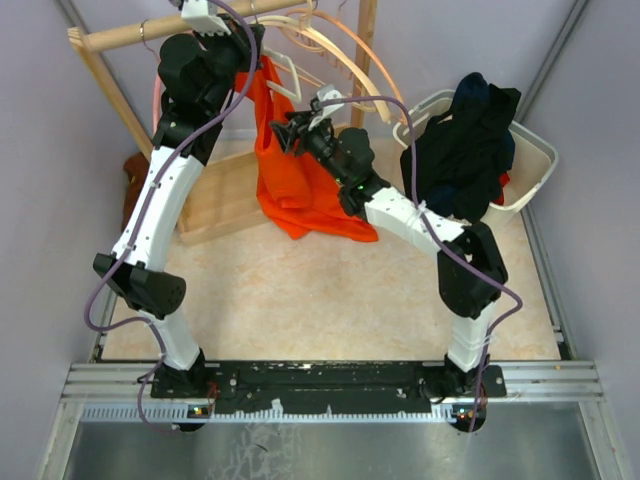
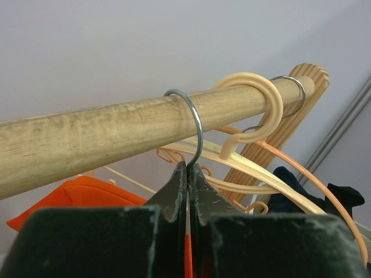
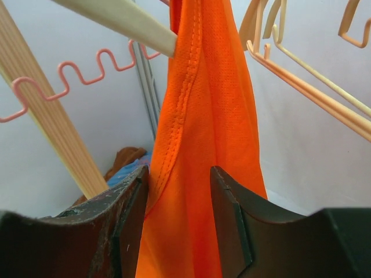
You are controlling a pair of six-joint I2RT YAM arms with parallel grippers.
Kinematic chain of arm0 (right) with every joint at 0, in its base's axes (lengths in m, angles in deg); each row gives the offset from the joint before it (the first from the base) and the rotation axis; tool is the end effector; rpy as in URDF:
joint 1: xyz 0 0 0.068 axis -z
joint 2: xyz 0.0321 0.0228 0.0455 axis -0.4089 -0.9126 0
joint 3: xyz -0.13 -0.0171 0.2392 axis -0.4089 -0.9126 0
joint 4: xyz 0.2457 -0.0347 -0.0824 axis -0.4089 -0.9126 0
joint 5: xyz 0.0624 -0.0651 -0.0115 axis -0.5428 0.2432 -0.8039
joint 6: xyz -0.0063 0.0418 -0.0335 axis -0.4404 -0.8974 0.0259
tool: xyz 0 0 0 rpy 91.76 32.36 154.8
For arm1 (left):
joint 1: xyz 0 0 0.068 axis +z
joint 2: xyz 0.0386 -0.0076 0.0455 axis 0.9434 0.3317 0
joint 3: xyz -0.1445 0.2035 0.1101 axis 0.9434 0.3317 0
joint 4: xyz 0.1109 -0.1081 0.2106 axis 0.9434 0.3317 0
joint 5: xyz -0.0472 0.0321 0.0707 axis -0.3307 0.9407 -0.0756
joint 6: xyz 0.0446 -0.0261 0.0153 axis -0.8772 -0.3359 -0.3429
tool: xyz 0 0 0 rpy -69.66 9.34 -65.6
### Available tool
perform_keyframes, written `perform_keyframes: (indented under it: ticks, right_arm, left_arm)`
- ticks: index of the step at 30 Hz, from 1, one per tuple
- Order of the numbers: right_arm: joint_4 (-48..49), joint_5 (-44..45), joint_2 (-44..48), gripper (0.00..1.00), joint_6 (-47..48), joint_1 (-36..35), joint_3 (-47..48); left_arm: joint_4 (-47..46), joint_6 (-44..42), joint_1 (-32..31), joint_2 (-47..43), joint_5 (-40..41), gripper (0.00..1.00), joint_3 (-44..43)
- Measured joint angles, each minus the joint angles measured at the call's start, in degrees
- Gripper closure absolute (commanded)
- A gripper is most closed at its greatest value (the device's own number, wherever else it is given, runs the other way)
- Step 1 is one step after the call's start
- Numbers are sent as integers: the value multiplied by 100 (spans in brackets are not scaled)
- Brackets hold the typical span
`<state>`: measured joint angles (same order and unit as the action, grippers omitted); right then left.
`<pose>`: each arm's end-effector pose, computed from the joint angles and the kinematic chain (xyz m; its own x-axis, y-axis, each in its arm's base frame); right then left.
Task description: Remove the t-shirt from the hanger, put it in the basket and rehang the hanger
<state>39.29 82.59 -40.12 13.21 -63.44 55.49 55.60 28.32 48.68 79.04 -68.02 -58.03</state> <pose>0.3420 0.2840 0.3862 0.1429 0.2950 -0.9447 -0.7208 0.6852 0.1049 0.3639 -0.1455 0.5502 0.1923 -0.3338 -0.9228 0.4021 0.8846 -0.2361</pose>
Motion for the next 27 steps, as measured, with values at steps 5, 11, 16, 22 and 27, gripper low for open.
perform_keyframes:
  ticks: [5, 11, 16, 22, 27]
  right_arm:
    - [46, -37, -503, 63, -11, 42, 487]
    - [428, 85, -1062, 99, -22, 61, 1075]
    - [560, 173, -1716, 100, -35, 63, 1871]
    - [535, 205, -2450, 100, -90, 83, 2820]
    - [450, 225, -2855, 100, -131, 87, 3375]
  left_arm:
    - [11, 37, 11, 0, -22, 100, 0]
    - [57, 76, 31, -22, -42, 100, 0]
    - [131, 149, 76, -142, -42, 100, 79]
    - [175, 223, 140, -170, -79, 100, 111]
    - [195, 304, 181, -170, -157, 100, 111]
